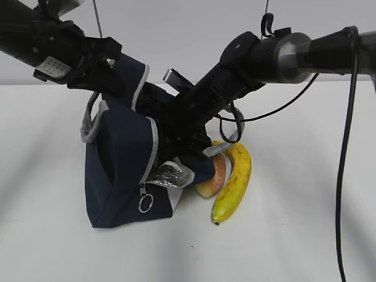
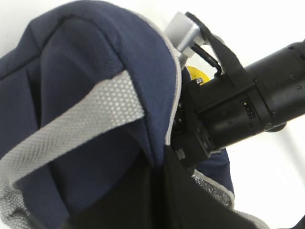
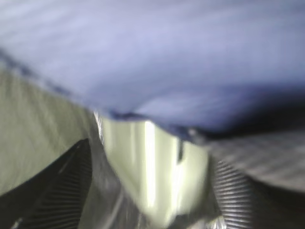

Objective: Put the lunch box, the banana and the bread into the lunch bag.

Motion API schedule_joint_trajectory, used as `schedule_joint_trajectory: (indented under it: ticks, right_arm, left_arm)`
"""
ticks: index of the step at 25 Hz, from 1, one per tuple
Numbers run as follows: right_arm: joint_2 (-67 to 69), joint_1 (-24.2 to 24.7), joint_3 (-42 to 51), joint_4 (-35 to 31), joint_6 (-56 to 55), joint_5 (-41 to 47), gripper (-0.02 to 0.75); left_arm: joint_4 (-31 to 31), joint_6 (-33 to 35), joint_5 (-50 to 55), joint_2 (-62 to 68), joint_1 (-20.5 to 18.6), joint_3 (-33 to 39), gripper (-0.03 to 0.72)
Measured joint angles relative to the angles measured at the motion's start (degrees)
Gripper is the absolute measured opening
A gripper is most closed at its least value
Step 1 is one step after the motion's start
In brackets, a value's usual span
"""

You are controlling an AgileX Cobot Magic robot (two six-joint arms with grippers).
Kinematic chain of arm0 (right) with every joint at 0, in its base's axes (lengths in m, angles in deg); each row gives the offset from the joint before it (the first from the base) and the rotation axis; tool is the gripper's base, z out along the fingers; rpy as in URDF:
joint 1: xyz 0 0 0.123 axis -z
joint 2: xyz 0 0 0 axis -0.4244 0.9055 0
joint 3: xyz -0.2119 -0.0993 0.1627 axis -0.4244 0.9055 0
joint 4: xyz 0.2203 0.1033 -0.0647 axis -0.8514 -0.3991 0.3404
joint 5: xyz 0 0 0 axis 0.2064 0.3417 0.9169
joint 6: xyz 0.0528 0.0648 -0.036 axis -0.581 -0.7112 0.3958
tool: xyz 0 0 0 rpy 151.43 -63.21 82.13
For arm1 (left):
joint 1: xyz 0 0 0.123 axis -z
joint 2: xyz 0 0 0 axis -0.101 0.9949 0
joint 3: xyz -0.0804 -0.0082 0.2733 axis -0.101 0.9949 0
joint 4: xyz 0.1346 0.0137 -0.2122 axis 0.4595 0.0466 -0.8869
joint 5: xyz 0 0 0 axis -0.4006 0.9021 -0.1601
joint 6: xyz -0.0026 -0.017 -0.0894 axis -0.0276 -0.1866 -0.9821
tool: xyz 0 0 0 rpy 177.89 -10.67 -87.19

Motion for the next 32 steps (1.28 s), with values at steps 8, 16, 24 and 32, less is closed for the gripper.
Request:
schedule_joint_trajectory:
  ticks: [8,16,24,32]
  right_arm:
    - [0.06,-0.08,-2.39,1.67,1.23,5.53,0.571]
    - [-6.70,0.13,-5.60,7.11,2.40,11.96,0.531]
    - [-17.28,0.23,-5.32,26.14,-3.62,13.07,0.530]
    - [-30.35,0.23,7.02,36.39,-6.51,11.55,0.530]
  left_arm:
    - [0.05,0.00,0.00,0.00,0.00,0.00,-0.003]
    - [0.91,0.00,1.06,0.00,0.05,0.00,-0.003]
    - [1.80,0.15,2.81,0.00,0.05,0.00,-0.003]
    - [2.46,0.15,2.97,0.00,0.05,0.00,-0.003]
